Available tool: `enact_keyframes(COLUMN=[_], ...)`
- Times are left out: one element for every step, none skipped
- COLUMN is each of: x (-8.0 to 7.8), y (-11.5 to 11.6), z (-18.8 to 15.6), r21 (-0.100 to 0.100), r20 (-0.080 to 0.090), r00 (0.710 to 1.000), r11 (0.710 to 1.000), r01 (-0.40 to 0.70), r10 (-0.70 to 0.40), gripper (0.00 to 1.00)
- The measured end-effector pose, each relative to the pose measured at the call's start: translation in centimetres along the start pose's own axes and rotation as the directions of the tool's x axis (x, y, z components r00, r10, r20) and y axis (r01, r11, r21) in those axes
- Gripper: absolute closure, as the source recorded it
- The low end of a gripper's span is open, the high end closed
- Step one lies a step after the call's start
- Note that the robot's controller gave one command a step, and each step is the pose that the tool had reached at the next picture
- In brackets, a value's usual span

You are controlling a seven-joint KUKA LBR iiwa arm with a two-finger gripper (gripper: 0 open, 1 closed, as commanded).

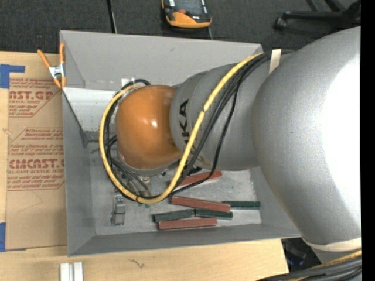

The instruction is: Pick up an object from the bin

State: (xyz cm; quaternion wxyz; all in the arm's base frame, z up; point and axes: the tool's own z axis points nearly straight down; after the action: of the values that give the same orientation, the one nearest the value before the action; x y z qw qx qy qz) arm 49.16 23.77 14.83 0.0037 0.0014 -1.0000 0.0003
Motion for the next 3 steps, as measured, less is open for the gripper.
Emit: enact_keyframes(x=[-0.2, -0.1, 0.4], y=[-0.1, -4.4, -7.4], z=[-0.4, 4.7, 4.0], r21=[-0.002, -0.002, 0.002], r20=[0.007, 0.015, 0.005], r00=[1.000, 0.977, 0.931], r11=[1.000, 0.977, 0.931], r01=[-0.002, 0.213, 0.364], r10=[0.002, -0.213, -0.364], gripper=[0.00, 0.00, 0.00])
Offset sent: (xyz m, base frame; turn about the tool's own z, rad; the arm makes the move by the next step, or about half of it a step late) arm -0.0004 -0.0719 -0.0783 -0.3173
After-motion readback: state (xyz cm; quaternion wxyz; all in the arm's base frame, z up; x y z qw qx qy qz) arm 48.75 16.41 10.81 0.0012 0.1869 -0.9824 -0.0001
